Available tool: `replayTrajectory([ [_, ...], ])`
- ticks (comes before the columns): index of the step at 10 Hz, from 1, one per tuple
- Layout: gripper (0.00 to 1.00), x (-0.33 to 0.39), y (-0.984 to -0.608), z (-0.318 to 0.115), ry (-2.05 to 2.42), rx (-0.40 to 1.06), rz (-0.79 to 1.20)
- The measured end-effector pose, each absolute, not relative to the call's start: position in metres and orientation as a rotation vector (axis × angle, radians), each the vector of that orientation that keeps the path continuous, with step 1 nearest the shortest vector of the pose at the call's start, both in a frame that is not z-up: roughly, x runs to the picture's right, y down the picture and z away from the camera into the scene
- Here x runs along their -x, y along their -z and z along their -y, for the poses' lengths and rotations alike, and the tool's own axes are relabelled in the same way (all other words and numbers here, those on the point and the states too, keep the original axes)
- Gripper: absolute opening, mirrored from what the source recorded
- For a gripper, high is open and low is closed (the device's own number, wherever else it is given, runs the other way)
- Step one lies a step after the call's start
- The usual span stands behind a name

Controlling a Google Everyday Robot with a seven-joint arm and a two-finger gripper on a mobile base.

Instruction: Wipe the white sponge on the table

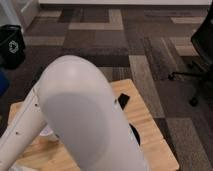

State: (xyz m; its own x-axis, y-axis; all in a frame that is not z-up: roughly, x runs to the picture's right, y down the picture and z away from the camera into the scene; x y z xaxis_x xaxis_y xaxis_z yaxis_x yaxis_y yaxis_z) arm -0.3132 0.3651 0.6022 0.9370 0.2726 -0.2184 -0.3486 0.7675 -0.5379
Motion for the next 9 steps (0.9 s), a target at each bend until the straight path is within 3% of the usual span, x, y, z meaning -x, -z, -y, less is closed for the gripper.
replayTrajectory([
  [4,0.00,0.288,-0.609,-0.366,-0.379,0.599,-0.172],
  [9,0.00,0.311,-0.579,-0.381,-0.380,0.608,-0.121],
])
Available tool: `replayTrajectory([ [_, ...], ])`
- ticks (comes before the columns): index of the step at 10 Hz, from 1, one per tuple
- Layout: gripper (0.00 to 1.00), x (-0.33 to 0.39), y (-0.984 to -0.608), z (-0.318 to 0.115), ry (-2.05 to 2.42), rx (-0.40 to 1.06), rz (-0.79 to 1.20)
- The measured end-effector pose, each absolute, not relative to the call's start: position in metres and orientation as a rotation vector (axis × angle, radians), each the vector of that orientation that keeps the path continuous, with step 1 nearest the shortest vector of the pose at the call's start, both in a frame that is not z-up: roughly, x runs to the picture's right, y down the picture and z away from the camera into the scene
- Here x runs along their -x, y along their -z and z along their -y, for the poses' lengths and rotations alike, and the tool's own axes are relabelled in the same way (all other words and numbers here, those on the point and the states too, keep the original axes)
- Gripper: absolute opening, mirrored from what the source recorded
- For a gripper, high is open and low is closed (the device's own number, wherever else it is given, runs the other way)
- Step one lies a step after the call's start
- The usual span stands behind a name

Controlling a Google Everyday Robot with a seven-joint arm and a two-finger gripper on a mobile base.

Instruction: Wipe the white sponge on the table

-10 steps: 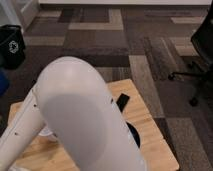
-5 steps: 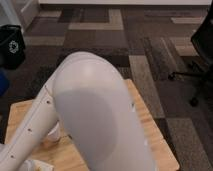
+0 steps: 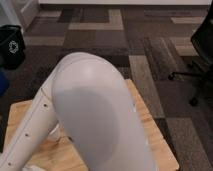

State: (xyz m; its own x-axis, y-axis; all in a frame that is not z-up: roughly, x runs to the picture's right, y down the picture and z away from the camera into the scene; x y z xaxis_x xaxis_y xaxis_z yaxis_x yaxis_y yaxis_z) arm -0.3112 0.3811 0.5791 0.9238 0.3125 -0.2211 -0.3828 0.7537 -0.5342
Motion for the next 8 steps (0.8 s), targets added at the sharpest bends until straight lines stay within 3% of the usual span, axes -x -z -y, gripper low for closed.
replayTrajectory([
  [3,0.00,0.328,-0.575,-0.383,-0.360,0.607,-0.077],
  [8,0.00,0.295,-0.590,-0.367,-0.401,0.573,-0.113],
])
